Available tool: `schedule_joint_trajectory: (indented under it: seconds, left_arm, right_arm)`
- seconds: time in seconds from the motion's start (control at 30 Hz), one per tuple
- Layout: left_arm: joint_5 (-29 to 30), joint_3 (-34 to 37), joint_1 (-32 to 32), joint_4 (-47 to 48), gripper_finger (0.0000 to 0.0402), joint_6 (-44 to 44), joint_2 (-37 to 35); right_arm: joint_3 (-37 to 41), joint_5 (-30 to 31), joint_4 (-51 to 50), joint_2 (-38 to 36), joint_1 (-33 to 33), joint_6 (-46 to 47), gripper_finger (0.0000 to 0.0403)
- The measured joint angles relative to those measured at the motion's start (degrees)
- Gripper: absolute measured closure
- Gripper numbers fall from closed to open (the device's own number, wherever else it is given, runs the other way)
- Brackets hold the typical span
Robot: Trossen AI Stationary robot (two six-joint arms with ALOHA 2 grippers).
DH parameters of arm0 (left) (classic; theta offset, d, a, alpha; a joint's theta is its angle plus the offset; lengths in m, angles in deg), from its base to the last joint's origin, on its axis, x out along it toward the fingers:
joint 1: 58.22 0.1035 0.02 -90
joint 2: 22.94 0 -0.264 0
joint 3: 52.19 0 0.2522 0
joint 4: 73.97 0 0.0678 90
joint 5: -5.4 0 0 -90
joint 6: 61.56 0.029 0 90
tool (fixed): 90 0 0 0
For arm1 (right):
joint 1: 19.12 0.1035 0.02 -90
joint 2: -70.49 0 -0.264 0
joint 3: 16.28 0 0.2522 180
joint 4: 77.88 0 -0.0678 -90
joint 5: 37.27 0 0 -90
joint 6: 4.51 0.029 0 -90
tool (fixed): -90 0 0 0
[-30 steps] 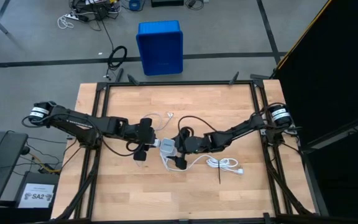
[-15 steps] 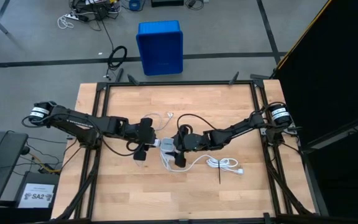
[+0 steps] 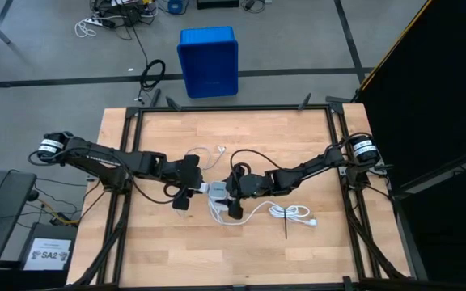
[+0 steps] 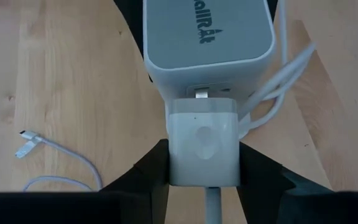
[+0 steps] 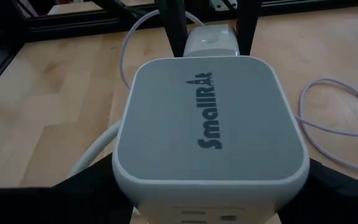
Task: Insert USB
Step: Insert the white charger adapter into the white outlet extension
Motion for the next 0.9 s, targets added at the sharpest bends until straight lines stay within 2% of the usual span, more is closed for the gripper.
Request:
schedule_joint_trajectory:
  seconds: [0.37, 0.9]
  left_arm:
    - [-0.37, -0.20, 0.00, -1.06, 0.0275, -3.24, 2.56]
    - [-0.61, -6.99, 0.02, 7.51, 0.0275, -1.09, 5.99]
  right_arm:
    - [0.02, 0.57, 0.43, 0.55, -0.02, -0.02, 0.0142]
    - [-0.11, -0.02, 1.69, 1.07, -0.24, -0.14, 0.0142]
